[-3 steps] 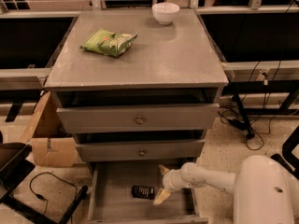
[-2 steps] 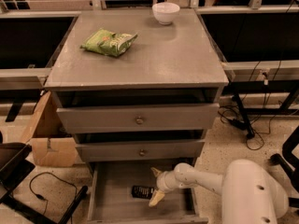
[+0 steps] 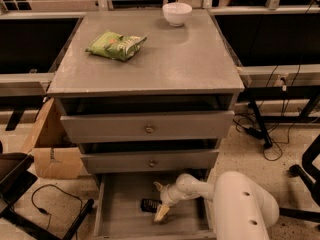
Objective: Pick rxbar chocolate from bottom drawer and place on counter
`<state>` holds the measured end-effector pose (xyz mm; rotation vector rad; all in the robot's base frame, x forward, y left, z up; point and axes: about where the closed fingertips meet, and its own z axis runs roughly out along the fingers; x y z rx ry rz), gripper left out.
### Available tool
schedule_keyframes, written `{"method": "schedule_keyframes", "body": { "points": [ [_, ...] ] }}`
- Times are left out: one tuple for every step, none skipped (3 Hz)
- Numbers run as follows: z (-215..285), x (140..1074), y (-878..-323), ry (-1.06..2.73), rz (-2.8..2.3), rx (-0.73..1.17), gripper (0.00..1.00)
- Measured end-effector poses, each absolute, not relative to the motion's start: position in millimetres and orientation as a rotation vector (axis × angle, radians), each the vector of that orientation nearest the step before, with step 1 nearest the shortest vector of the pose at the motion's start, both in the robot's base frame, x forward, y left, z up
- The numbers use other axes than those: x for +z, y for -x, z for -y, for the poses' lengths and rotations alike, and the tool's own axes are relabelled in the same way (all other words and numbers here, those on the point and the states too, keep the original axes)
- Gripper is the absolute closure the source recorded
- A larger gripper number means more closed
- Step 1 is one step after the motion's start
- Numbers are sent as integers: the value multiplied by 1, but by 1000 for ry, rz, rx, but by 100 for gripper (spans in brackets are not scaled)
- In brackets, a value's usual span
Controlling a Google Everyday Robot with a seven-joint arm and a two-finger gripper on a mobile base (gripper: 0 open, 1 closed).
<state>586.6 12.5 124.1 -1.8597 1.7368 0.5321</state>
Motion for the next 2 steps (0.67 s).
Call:
{"method": "schedule_keyframes", "body": {
  "points": [
    [-15,105,-580,1884,-1758,537,0],
    [-7,89,-577,1880,-1815,516,19]
  ]
}}
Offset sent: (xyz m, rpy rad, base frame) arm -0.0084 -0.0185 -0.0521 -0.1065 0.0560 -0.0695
